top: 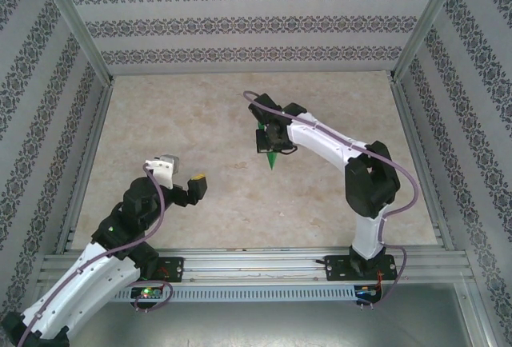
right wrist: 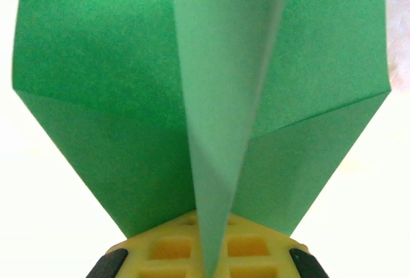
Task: Fold a paper plane with a square sheet of paper (fold left side to right side)
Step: Pick up the paper plane at the center of the table, then place the paper plane at the center of the table.
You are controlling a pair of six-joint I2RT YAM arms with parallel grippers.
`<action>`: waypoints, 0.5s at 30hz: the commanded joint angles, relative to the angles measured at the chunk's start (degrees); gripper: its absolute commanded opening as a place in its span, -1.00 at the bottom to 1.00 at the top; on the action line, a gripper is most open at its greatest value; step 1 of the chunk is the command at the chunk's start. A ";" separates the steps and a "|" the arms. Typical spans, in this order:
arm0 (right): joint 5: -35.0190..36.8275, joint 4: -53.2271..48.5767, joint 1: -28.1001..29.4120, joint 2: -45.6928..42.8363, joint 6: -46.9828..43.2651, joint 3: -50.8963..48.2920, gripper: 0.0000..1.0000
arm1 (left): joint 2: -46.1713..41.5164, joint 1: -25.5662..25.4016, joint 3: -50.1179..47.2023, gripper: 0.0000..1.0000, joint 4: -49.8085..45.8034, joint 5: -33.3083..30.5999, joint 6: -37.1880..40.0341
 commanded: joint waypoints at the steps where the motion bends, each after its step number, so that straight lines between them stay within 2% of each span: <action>1: 2.87 -5.11 -1.28 4.08 -2.69 4.68 -1.00 | -1.18 0.87 5.42 1.00 -4.68 2.12 3.47; 8: 2.66 -9.07 -2.70 12.52 -4.53 17.40 -1.00 | 1.02 0.92 14.98 1.00 -16.02 3.59 16.10; 15: 1.37 -13.20 -4.30 21.45 -6.12 29.13 -1.00 | 6.03 0.91 15.60 1.00 -14.88 11.69 24.08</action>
